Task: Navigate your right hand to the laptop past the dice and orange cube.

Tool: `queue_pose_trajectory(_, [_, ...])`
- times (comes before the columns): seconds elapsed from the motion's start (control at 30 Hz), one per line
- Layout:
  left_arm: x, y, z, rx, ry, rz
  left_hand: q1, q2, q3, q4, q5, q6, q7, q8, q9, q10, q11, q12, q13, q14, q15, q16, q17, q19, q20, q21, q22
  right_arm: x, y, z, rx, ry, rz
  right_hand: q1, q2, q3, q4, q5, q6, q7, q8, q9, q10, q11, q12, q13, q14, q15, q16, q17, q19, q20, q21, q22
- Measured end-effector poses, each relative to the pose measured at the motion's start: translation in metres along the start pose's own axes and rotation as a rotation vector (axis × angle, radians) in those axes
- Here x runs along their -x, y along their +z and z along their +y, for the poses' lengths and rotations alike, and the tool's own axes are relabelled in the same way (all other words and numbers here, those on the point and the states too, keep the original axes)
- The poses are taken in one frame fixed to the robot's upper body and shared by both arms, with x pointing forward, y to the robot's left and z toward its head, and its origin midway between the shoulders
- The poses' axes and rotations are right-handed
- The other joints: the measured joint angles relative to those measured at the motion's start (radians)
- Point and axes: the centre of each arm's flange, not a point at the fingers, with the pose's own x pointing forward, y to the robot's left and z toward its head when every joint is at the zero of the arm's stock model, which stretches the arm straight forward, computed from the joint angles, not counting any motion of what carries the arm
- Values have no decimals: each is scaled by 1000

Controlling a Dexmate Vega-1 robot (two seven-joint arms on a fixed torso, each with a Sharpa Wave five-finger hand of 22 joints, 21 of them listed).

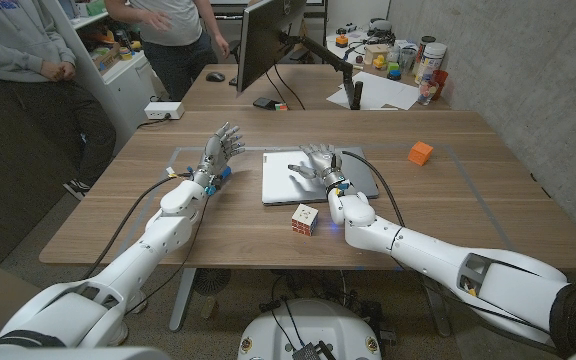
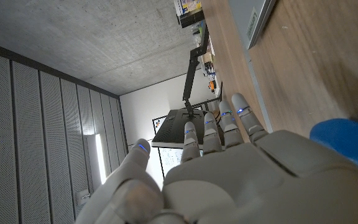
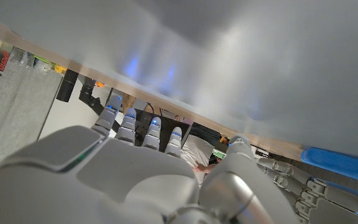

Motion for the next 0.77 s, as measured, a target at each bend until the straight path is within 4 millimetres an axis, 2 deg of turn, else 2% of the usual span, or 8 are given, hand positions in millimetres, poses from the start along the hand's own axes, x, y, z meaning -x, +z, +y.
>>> queue_pose_trajectory(0.77, [-4,-4,2,0,4,13,0,0,0,0,0,0,0,0,0,-4,4,0,0,0,0,0,0,0,0,-5,0,-3,-4,1,-7,10,0,-4,-4,0,0,0,0,0,0,0,0,0,0,0,5,-5,0,-2,0,0,-7,0])
